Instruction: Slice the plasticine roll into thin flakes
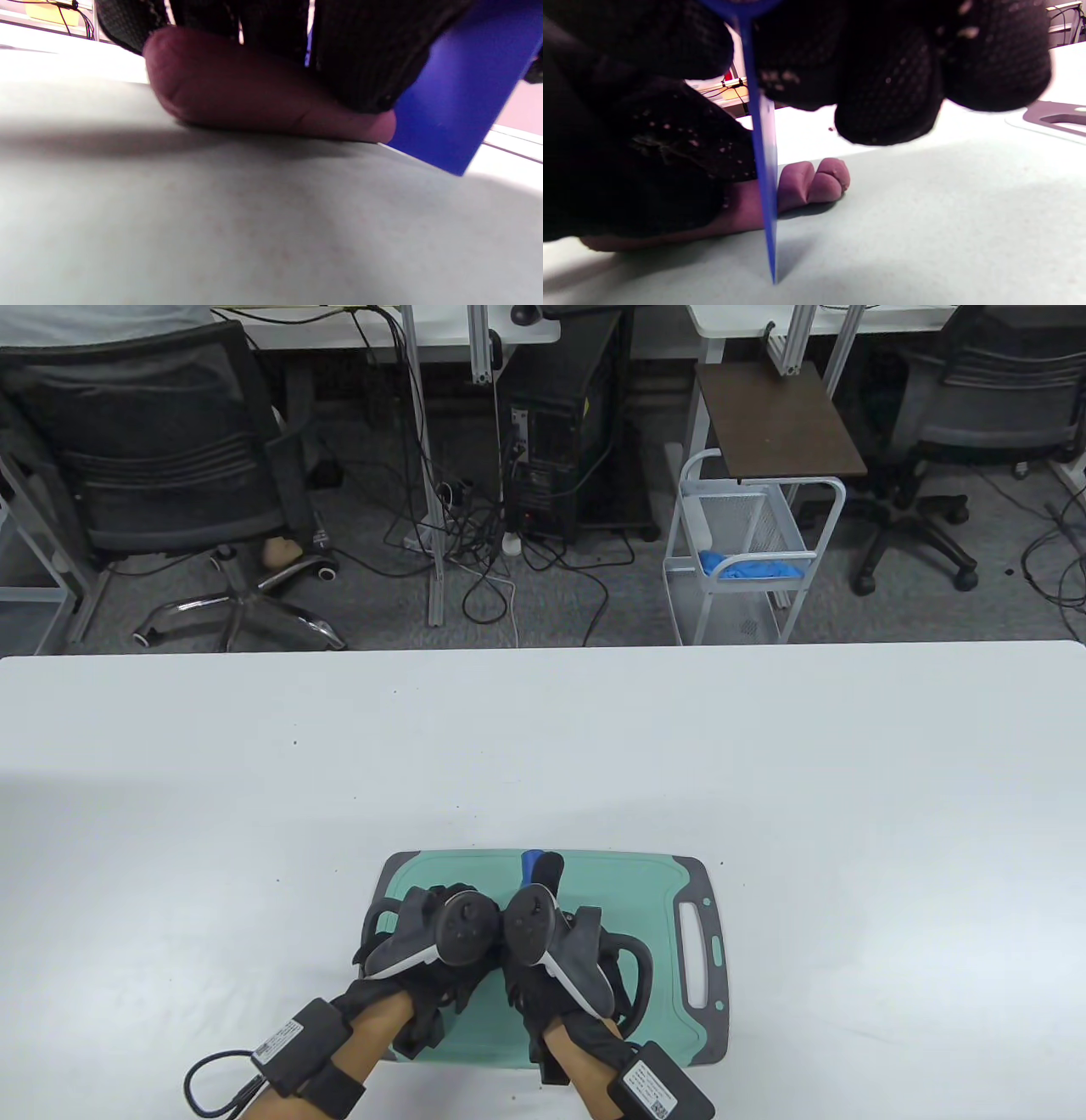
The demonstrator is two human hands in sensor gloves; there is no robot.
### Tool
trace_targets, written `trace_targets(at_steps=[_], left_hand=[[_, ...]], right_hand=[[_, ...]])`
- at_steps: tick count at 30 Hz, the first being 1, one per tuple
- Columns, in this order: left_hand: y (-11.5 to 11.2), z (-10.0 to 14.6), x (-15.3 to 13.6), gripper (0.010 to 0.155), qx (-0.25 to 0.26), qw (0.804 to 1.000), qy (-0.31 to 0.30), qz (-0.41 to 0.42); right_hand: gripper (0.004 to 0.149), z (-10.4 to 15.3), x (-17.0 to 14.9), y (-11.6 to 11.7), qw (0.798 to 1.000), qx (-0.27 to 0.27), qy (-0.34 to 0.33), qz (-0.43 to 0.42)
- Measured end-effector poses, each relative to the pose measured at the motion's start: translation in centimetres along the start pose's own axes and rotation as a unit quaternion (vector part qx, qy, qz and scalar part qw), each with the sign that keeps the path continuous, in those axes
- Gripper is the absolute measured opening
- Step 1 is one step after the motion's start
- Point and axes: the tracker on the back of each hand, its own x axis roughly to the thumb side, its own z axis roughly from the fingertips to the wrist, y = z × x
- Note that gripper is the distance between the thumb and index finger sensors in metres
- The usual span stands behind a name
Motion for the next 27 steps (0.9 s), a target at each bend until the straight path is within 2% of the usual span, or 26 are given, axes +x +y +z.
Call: trace_targets(at_steps=[6, 15, 27], left_hand=[[0.0, 0.0, -0.1, 0.058, 0.002, 1.000, 0.004, 0.002], [0.0, 0.1, 0.0, 0.054, 0.003, 1.000, 0.005, -0.010], [0.0, 0.1, -0.1, 0.050, 0.009, 1.000, 0.007, -0.007]], right_hand=[[0.085, 0.6, 0.2, -1.2, 1.000, -0.019, 0.012, 0.013], [0.085, 2.1, 0.6, -3.5, 0.999, -0.053, 0.007, 0.006], [0.084, 2.5, 1.5, -2.1, 0.999, -0.013, 0.004, 0.037]])
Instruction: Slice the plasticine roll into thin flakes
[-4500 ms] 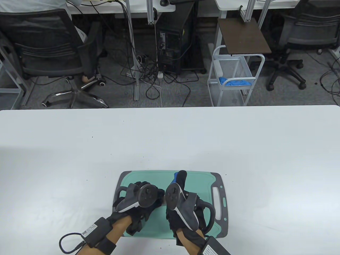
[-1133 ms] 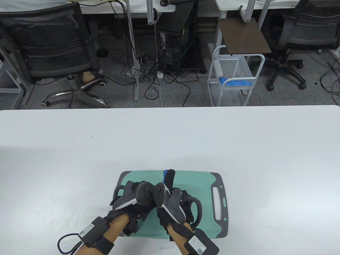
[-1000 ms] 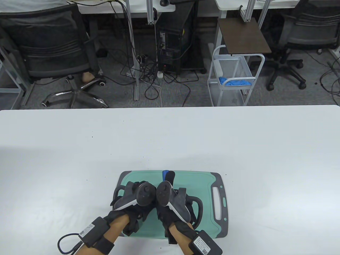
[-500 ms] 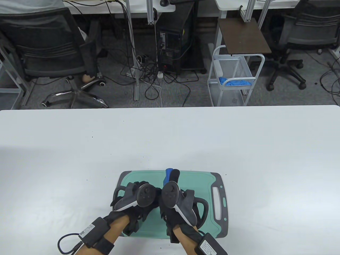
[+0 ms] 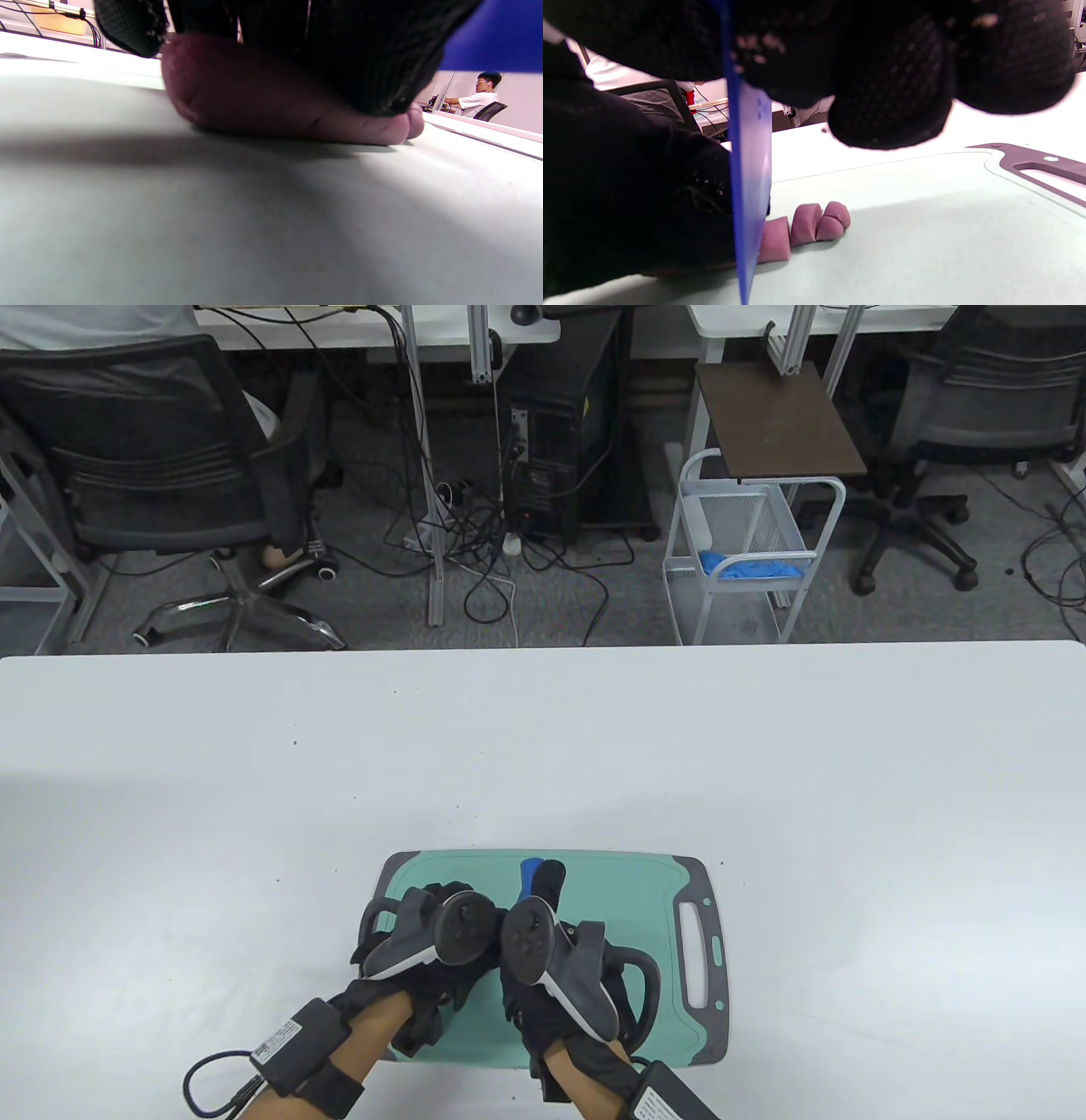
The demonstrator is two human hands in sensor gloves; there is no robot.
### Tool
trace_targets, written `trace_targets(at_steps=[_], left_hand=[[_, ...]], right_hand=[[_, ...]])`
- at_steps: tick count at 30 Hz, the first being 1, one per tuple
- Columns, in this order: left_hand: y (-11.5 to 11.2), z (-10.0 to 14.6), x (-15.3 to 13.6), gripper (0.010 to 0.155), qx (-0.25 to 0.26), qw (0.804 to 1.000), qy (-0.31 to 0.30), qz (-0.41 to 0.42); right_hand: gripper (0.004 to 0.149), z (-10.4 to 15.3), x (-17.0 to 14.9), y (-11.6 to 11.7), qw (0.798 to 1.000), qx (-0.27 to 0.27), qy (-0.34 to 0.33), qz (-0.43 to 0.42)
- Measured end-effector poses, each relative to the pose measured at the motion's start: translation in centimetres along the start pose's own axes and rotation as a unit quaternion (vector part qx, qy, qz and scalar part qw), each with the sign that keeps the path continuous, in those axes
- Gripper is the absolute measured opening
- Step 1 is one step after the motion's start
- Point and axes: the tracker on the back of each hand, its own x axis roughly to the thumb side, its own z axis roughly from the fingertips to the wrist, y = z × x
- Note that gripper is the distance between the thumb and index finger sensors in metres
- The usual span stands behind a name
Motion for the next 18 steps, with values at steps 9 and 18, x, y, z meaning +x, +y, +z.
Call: trace_targets(at_steps=[9, 18], left_hand=[[-0.01, -0.02, -0.10, 0.049, 0.001, 1.000, -0.001, 0.002], [-0.02, -0.01, -0.23, 0.049, 0.002, 1.000, 0.001, 0.009]], right_hand=[[0.084, 0.00, 0.44, 0.80, 1.000, 0.000, 0.003, 0.013], [0.084, -0.01, 0.54, 0.81, 1.000, -0.002, -0.001, 0.012]])
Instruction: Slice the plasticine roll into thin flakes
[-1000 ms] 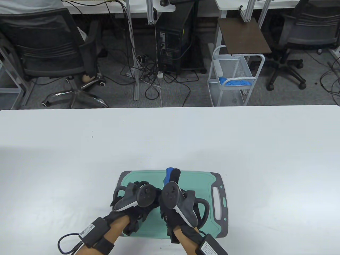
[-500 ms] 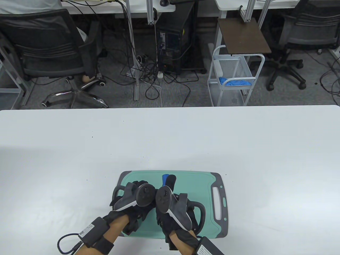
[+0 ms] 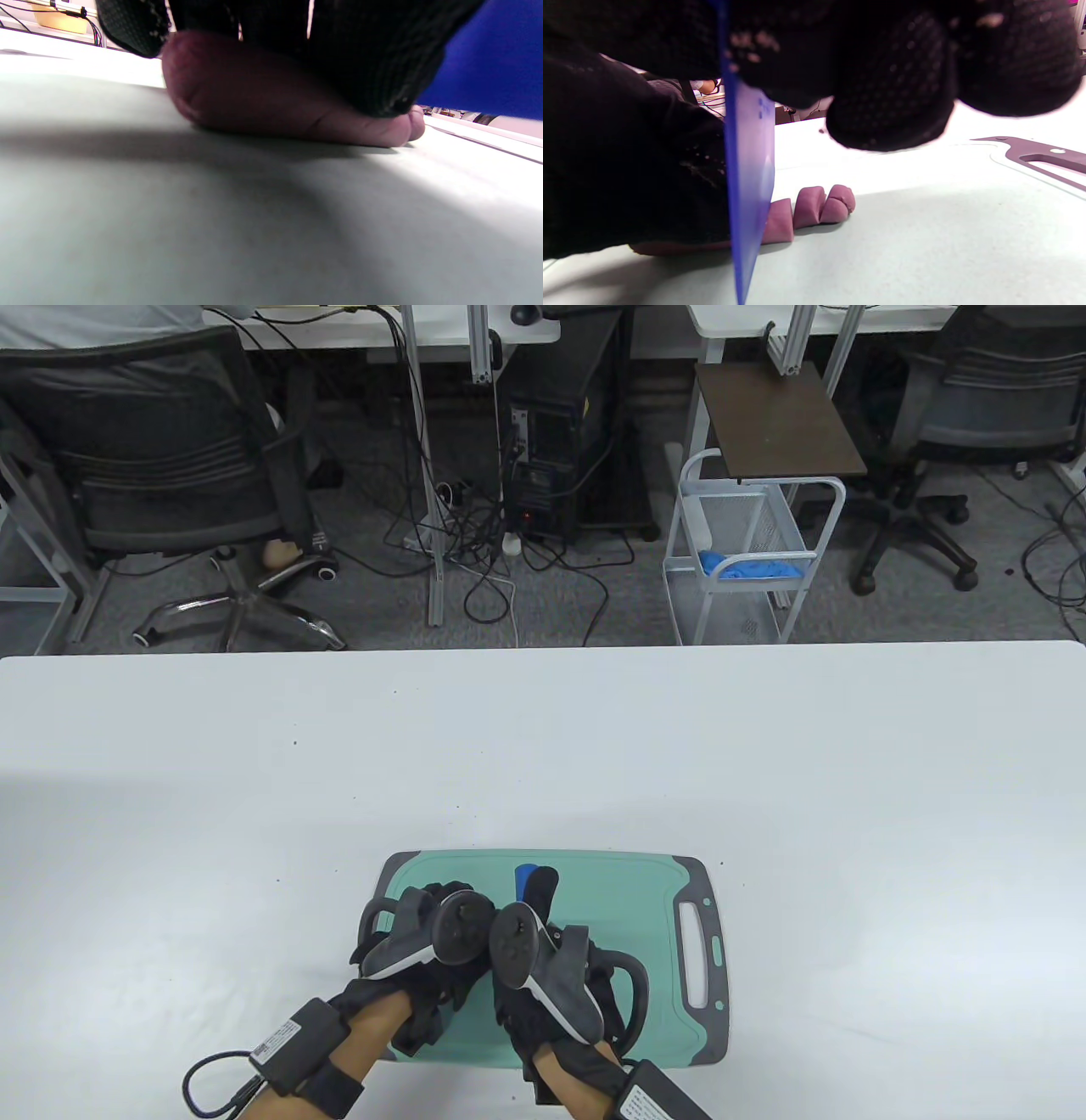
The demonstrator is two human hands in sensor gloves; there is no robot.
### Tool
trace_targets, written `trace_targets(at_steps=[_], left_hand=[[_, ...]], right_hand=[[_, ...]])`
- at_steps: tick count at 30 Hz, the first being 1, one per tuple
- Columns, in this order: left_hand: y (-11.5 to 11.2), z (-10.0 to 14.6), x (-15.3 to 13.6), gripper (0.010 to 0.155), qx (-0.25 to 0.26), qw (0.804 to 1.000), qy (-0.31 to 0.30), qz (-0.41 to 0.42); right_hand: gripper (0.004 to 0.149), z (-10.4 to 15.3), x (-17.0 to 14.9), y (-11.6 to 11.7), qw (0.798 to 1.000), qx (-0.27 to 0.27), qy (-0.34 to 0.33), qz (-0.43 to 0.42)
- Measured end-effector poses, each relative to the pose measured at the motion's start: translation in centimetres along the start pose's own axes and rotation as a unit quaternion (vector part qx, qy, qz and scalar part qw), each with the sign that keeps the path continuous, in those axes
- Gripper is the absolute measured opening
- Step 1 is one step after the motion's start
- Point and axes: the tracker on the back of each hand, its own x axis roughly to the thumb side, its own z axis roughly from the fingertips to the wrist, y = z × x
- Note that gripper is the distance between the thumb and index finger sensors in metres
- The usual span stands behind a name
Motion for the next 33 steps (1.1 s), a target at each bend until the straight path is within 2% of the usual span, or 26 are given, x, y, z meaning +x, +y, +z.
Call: trace_targets(at_steps=[33], left_hand=[[0.00, -0.01, -0.06, 0.048, -0.001, 1.000, 0.002, 0.004]], right_hand=[[0.084, 0.03, 0.75, 0.29, 0.999, -0.022, -0.011, 0.029]])
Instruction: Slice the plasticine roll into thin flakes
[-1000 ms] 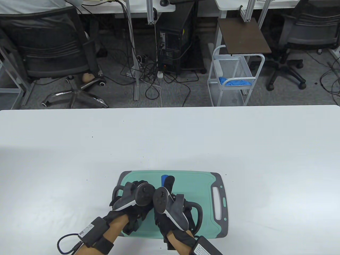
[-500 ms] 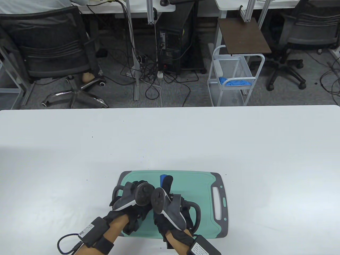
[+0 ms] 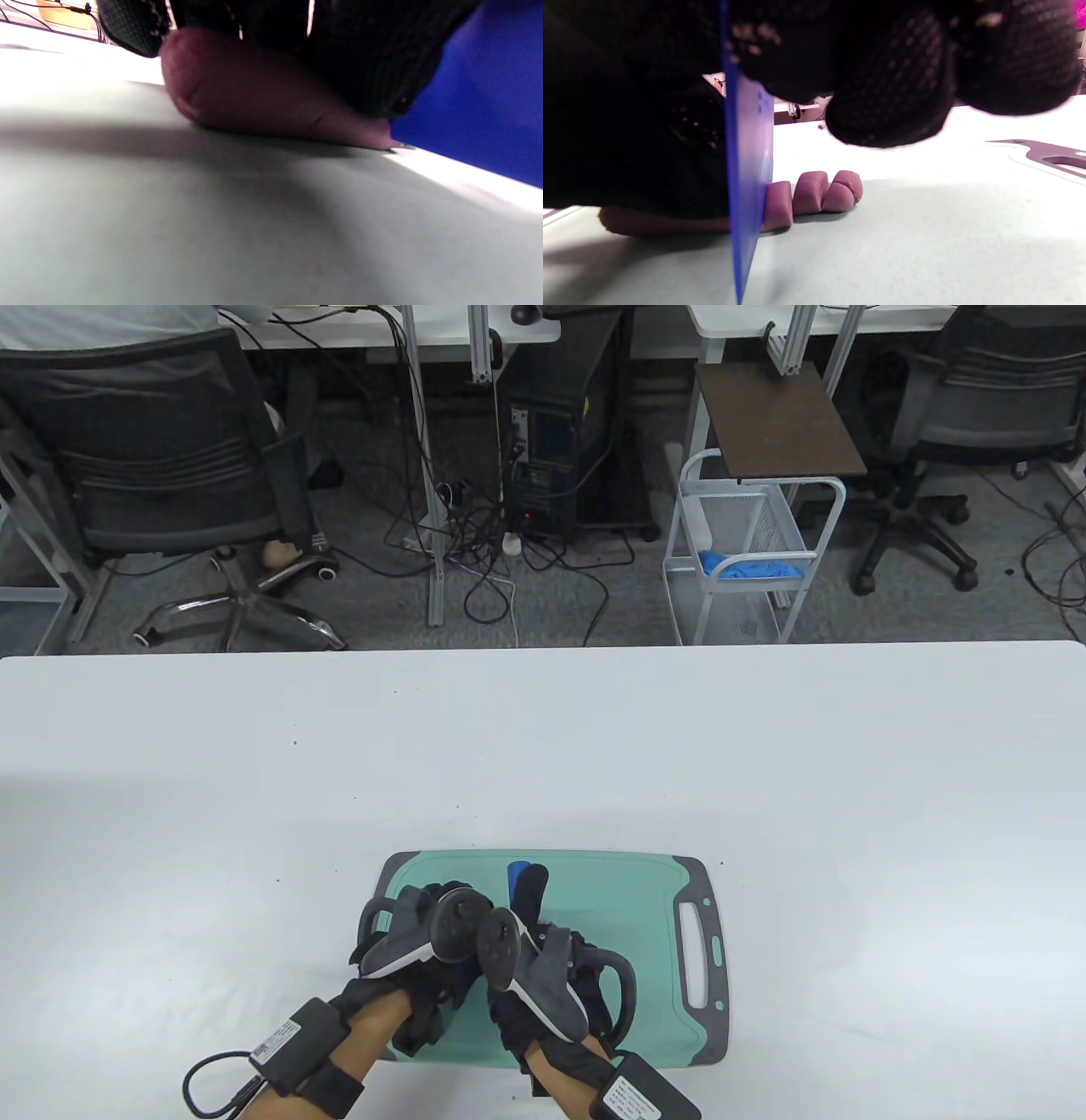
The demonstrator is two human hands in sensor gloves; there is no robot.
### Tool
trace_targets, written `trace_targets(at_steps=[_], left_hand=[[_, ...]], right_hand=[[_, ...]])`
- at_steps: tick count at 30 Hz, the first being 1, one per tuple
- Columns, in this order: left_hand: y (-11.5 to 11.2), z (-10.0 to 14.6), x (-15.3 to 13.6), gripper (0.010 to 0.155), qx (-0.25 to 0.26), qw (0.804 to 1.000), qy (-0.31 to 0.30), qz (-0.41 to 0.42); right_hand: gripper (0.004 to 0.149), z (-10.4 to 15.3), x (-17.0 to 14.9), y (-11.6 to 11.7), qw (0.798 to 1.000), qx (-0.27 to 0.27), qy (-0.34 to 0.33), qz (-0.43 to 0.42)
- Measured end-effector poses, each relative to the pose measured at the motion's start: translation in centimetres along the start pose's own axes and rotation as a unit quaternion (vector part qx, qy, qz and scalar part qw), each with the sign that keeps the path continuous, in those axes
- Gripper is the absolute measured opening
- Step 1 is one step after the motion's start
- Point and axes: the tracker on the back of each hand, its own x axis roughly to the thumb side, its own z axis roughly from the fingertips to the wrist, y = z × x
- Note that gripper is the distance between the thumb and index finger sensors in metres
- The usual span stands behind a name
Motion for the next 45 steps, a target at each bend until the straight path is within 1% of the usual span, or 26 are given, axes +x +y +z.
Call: trace_targets(at_steps=[5, 10, 13, 15, 18, 19, 27, 31, 32, 34, 40, 45], left_hand=[[0.0, 0.0, 0.0, 0.048, -0.002, 1.000, 0.003, 0.005], [0.0, 0.0, -0.2, 0.048, -0.003, 1.000, 0.004, 0.009], [0.1, 0.0, -0.2, 0.048, -0.011, 1.000, 0.001, 0.010], [0.3, 0.0, -0.4, 0.050, -0.029, 1.000, -0.003, 0.011], [0.5, 0.1, -0.7, 0.052, -0.072, 0.997, 0.008, 0.008], [0.5, 0.1, -0.8, 0.052, -0.076, 0.997, 0.010, 0.006], [0.4, 0.4, -0.7, 0.052, -0.034, 0.999, 0.007, -0.013], [0.4, 0.4, -0.8, 0.054, -0.030, 0.999, 0.008, -0.006], [0.5, 0.4, -0.9, 0.058, -0.027, 1.000, 0.011, -0.006], [0.5, 0.4, -1.0, 0.059, -0.028, 1.000, 0.013, -0.003], [0.4, 0.4, -1.0, 0.054, -0.027, 1.000, 0.012, -0.005], [0.5, 0.4, -1.1, 0.052, -0.028, 0.999, 0.014, -0.006]], right_hand=[[0.084, -0.1, -0.1, 0.3, 1.000, -0.003, 0.002, 0.001], [0.085, 0.0, -0.1, 0.6, 1.000, -0.025, 0.004, 0.006], [0.085, -0.4, 0.0, 0.5, 1.000, -0.027, 0.010, -0.001], [0.085, -0.8, 0.0, 0.4, 0.999, -0.027, 0.016, -0.006], [0.085, -0.9, 0.3, 0.3, 1.000, -0.027, 0.015, -0.002], [0.085, -0.9, 0.3, 0.3, 0.999, -0.029, 0.014, 0.000], [0.085, -0.8, -0.2, 0.4, 1.000, -0.014, 0.016, -0.003], [0.086, -0.4, -0.2, 0.3, 1.000, -0.007, 0.011, 0.005], [0.086, -0.3, -0.2, 0.3, 1.000, -0.004, 0.012, 0.006], [0.086, -0.2, -0.3, 0.1, 1.000, 0.002, 0.013, 0.004], [0.085, 0.0, -0.8, -0.4, 0.999, 0.024, 0.020, -0.012], [0.085, 0.3, -1.0, -1.4, 0.999, 0.010, 0.023, -0.027]])
